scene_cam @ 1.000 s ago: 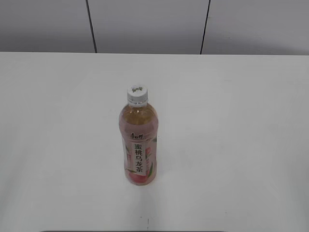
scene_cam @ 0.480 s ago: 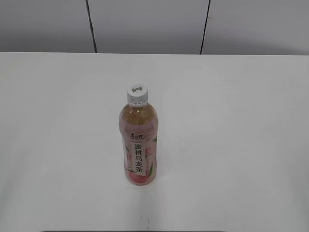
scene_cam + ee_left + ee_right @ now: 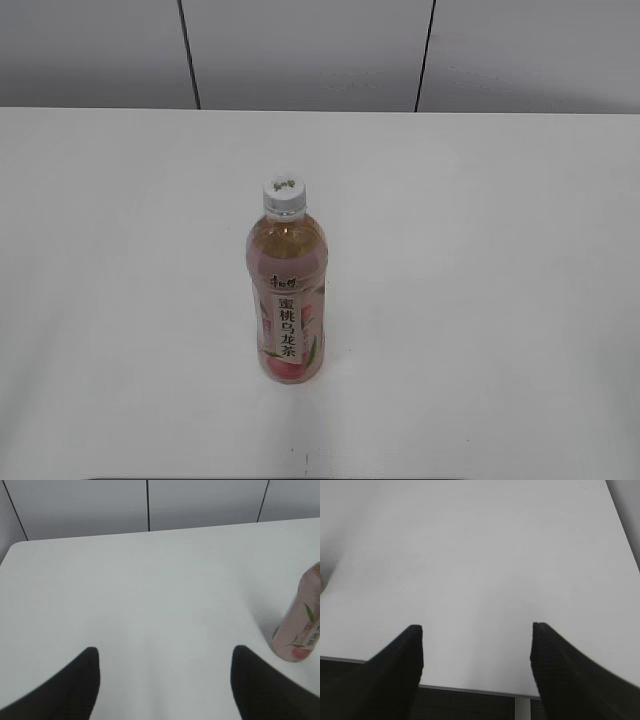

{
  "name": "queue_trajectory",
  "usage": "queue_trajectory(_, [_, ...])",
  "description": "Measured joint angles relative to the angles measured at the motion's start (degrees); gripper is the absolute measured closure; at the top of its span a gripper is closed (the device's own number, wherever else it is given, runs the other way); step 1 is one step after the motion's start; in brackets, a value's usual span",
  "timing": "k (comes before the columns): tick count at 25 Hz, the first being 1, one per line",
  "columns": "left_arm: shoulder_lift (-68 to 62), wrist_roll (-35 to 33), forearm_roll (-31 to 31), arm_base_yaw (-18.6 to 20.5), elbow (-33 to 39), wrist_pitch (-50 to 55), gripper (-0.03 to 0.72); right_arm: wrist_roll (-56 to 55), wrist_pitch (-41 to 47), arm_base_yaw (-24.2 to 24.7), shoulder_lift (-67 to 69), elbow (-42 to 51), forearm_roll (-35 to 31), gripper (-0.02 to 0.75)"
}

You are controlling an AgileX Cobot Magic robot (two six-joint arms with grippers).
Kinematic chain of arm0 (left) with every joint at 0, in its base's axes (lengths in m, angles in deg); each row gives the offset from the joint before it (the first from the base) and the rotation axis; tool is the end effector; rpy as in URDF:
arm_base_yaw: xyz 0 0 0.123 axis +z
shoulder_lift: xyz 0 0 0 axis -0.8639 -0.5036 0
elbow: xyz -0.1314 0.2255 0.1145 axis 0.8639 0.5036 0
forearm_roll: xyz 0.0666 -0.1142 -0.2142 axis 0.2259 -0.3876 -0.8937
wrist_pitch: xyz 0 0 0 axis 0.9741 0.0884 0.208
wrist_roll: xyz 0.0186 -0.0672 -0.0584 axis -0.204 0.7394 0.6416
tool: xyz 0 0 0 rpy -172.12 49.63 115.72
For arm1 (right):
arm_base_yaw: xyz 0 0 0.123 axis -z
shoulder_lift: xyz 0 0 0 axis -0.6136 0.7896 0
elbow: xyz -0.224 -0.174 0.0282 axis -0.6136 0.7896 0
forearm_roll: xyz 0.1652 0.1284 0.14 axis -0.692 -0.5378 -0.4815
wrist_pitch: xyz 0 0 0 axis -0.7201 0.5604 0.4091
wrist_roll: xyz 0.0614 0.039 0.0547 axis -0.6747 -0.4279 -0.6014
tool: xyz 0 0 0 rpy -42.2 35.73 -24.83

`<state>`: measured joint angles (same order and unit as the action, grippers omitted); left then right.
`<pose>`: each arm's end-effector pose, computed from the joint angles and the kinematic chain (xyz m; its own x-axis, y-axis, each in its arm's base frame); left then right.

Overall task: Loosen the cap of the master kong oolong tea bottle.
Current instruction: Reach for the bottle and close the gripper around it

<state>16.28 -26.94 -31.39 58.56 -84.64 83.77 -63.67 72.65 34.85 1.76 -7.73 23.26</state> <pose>-0.0128 -0.0048 0.2974 -0.3564 0.0527 -0.9329 0.0897 0.9957 0.0220 -0.0096 0.0061 0.2776 -0.4547 -0.1647 -0.8753 -0.1806 0.9794 -0.0905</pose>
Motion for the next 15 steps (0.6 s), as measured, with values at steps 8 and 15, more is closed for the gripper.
queue_trajectory(8, [-3.0,0.0,-2.1,0.0,-0.4,-1.2,0.192,0.0,0.0,0.0,0.0,0.0,0.0,0.227])
queue_trajectory(15, [-9.8,0.0,-8.7,0.0,-0.8,-19.6,0.192,0.0,0.0,0.0,0.0,0.0,0.0,0.227])
